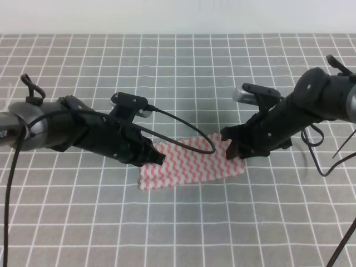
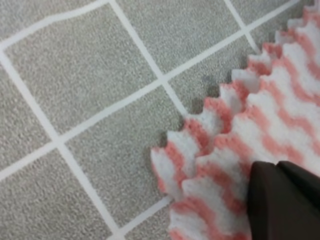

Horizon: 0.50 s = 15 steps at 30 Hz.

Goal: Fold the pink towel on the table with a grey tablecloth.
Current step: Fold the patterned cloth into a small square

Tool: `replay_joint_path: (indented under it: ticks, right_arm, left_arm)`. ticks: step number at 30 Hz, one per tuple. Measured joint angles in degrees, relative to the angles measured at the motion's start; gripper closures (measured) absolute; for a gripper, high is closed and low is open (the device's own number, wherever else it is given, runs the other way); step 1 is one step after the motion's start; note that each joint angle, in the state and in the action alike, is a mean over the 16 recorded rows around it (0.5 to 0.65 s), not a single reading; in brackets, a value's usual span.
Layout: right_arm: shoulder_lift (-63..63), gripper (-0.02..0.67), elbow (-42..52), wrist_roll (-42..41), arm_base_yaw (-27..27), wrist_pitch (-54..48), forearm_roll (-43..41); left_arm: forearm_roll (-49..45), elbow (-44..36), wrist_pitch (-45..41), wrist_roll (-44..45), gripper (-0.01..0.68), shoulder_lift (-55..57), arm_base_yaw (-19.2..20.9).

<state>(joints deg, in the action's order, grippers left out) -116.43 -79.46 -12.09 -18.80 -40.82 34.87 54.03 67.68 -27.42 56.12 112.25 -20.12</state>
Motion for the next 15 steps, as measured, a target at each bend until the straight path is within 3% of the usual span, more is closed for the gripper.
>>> replay_joint_path:
  ticks: [8, 15]
  right_arm:
    - [1.2, 0.638, -0.5, 1.0, 0.0, -0.2, -0.1]
    - [3.1, 0.66, -0.9, 0.8, -0.5, -0.5, 0.6]
  left_arm:
    - [0.0, 0.0, -0.1, 0.0, 0.672, -0.1, 0.0]
    - [0.0, 0.0, -0.3, 0.0, 0.672, -0.1, 0.0]
